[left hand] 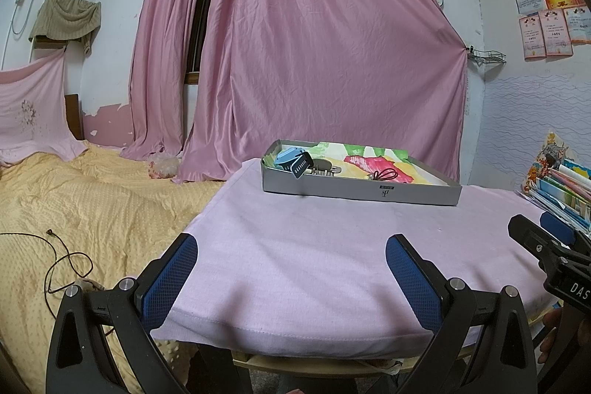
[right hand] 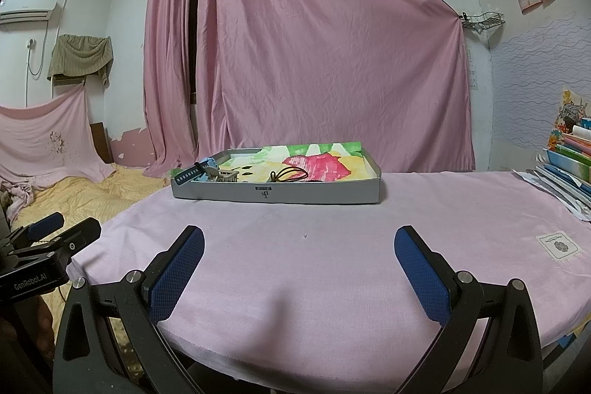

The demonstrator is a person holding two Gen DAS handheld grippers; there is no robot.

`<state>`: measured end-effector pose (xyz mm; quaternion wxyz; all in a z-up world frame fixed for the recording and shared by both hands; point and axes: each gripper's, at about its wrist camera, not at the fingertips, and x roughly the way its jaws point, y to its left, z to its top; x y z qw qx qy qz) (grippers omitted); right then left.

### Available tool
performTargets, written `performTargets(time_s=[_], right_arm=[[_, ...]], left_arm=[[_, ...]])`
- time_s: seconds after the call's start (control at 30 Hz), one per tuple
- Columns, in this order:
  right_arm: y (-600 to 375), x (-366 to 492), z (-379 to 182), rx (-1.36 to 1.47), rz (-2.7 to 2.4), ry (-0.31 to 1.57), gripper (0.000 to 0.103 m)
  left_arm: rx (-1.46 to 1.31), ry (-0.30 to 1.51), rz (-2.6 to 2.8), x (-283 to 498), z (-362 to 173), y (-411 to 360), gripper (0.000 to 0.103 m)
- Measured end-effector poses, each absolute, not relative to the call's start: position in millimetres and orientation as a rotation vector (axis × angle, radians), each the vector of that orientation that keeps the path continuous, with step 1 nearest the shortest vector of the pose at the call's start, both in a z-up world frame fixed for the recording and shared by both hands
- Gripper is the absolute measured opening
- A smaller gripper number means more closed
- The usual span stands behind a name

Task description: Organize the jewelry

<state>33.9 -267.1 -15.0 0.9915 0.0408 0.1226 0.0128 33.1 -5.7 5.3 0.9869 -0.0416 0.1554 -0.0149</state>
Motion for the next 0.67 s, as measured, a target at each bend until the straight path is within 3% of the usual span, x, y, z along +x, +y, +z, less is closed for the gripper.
performTargets(time_s=[0.67], right_arm=[[-266.3, 30.9, -17.7, 0.082, 0.027, 0.253, 0.101]], left_arm=[[-0.097, 0.331, 0.001, 30.1, 2.7, -4.0, 0.102]])
